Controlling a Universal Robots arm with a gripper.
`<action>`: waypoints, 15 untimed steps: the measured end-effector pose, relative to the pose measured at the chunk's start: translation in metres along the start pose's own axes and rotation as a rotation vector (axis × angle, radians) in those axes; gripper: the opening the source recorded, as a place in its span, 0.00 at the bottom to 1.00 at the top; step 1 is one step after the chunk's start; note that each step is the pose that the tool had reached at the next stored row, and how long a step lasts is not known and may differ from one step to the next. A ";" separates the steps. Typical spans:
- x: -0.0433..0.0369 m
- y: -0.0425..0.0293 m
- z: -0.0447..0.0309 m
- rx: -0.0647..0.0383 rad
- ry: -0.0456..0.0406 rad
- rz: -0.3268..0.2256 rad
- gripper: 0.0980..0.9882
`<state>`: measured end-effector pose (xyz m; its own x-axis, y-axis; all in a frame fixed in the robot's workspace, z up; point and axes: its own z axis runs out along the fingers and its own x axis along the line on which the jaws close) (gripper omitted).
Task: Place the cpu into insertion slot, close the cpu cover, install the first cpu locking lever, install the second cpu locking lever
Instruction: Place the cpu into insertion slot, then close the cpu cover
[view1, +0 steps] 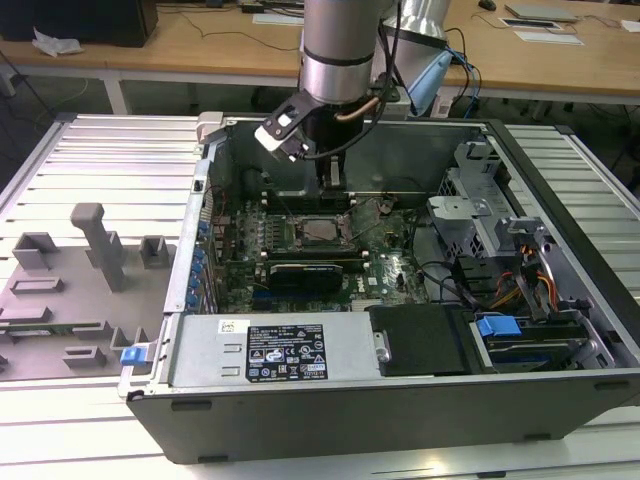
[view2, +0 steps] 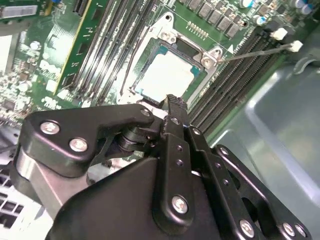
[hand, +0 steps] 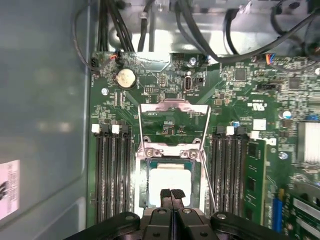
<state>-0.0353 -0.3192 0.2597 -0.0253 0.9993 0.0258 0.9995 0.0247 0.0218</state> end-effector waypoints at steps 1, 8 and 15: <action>0.0001 0.0001 -0.0028 0.000 -0.0001 0.000 0.01; 0.0002 0.0002 -0.0087 -0.001 -0.0005 0.000 0.01; 0.0003 0.0002 -0.0095 -0.001 -0.0005 0.000 0.01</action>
<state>-0.0353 -0.3192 0.2691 -0.0253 0.9994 0.0253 0.9994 0.0247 0.0224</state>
